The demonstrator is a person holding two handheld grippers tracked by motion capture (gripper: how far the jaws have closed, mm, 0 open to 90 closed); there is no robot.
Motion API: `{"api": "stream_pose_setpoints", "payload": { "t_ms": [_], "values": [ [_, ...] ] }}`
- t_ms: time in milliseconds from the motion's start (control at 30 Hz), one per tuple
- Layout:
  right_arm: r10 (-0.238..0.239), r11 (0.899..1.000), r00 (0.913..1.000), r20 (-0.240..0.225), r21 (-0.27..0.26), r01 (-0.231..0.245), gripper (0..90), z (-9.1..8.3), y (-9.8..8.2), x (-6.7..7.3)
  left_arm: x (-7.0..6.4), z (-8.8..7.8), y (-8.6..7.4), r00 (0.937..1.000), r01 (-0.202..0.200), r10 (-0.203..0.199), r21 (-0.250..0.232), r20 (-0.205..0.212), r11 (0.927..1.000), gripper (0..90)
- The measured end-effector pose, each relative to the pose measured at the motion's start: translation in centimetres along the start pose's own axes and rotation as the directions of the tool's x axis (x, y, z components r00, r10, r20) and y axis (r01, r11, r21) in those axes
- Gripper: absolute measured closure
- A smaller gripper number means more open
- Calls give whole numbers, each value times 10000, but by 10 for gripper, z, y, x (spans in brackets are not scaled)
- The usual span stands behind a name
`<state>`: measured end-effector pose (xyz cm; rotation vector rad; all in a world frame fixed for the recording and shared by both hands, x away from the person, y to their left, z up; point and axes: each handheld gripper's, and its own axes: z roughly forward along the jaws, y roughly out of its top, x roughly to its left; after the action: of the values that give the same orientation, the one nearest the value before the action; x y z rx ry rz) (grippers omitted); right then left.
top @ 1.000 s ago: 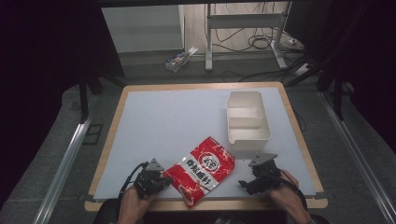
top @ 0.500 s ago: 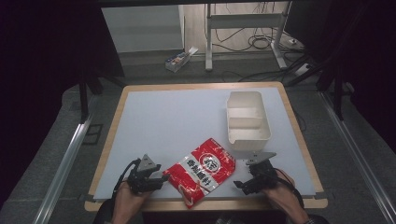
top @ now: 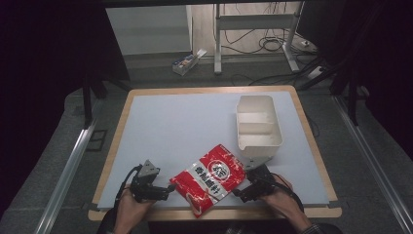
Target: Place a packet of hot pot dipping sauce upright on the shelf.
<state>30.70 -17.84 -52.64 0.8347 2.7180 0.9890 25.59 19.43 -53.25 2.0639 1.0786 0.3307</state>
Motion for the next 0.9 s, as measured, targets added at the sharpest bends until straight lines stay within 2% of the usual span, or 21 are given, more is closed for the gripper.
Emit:
{"api": "stream_pose_setpoints", "payload": {
  "t_ms": [100, 333, 467, 533, 567, 633, 667, 700, 733, 767, 833, 867, 900],
  "values": [
    [26, 10000, 9998, -182, -67, -27, 24, 4, 4, 3, 2, -1, 0, 9999, 57, -57, -61, 118, 10000, 107],
    [293, 9994, 9974, -656, -169, -304, 33, 10, 12, 7, -1, 1, 0, 9998, -162, 161, 77, 96, 9998, 106],
    [534, 9978, 9972, -525, -363, -554, 147, 10, 19, 9, -1, 1, 0, 9999, -127, 127, 106, 20, 9999, 101],
    [544, 9976, 9975, -444, -394, -561, 170, 10, 21, 9, -1, 1, 0, 9999, -128, 128, 112, 7, 9999, 98],
    [575, 9976, 9979, -295, -381, -586, 250, 11, 25, 10, -2, 1, 0, 9997, -215, 216, 104, -127, 9997, 84],
    [531, 9978, 9985, -99, -401, -534, 341, 12, 29, 11, -3, 1, 0, 9993, -292, 294, 84, -245, 9995, 72],
    [531, 9978, 9985, -99, -401, -534, 341, 12, 29, 11, -3, 2, 0, 9988, -352, 354, 65, -345, 9994, 72],
    [554, 9977, 9985, -49, -387, -555, 432, 13, 34, 11, -3, 2, 0, 9981, -446, 450, 115, -419, 9989, 67],
    [554, 9977, 9985, -49, -387, -555, 432, 13, 34, 11, -3, 2, 0, 9981, -446, 450, 115, -419, 9989, 64],
    [421, 9984, 9989, -200, -380, -428, 526, 14, 39, 11, -4, 2, 0, 9976, -492, 499, 146, -477, 9987, 62],
    [329, 9989, 9990, -288, -327, -338, 627, 15, 42, 11, -4, 2, 0, 9975, -546, 553, 159, -446, 9984, 61],
    [256, 9990, 9989, -382, -350, -270, 675, 15, 43, 11, -4, 3, 0, 9973, -567, 575, 173, -458, 9982, 61],
    [256, 9990, 9989, -382, -350, -270, 675, 15, 43, 11, -4, 3, 0, 9973, -567, 575, 173, -458, 9982, 61]
  ]
}}
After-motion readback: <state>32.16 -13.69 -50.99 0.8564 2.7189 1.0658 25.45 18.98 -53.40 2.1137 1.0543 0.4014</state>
